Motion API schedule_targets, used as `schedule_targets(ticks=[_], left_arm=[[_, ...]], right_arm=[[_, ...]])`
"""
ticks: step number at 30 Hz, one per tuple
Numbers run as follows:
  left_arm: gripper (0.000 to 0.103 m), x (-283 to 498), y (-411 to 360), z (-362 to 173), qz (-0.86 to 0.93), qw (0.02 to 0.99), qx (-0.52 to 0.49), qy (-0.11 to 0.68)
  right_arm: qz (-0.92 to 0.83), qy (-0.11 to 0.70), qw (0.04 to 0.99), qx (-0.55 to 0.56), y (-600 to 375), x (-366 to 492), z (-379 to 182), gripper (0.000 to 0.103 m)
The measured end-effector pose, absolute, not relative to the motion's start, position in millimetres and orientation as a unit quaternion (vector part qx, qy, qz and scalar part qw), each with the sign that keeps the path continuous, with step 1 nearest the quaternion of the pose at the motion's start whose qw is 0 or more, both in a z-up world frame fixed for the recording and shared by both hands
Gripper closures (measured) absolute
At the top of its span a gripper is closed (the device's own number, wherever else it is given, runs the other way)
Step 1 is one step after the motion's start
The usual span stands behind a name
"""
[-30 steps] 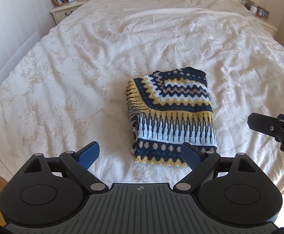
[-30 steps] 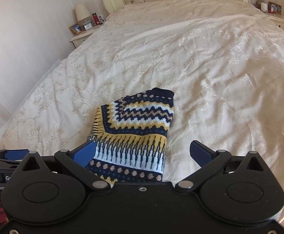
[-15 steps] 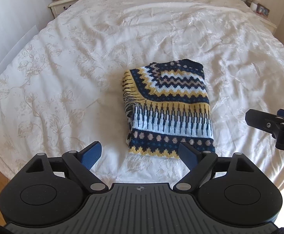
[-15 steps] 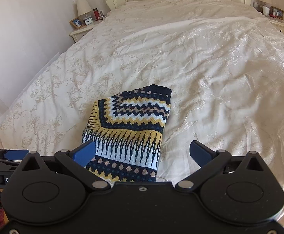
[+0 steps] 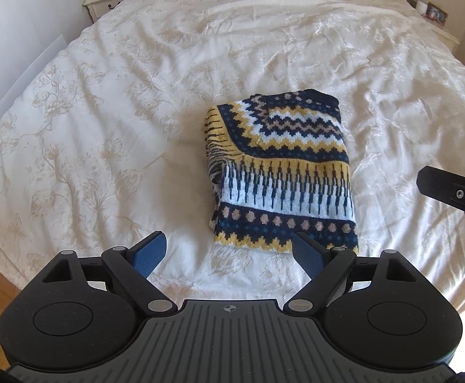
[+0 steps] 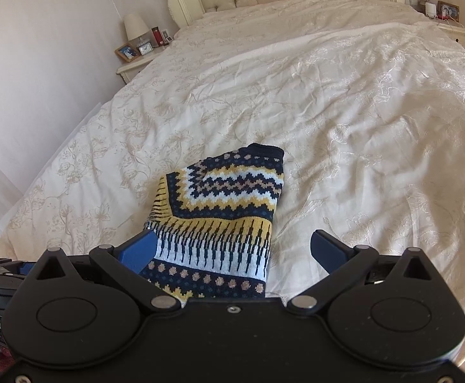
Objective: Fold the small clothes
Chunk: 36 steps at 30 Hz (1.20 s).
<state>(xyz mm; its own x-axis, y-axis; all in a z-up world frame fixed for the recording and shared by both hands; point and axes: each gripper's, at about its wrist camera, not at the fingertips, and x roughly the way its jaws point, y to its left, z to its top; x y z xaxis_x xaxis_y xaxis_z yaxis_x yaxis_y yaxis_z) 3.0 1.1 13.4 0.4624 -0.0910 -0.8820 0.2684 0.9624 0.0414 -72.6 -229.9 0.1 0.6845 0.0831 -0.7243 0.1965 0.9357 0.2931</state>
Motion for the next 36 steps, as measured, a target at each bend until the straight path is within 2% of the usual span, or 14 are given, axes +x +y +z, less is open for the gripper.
schedule_targets(ticks=[36], left_arm=[[0.017,9,3,7,-0.1,0.842,0.086,0.523]], right_arm=[[-0.043,0.447,0.874,0.184,-226,-61,-20,0.001]])
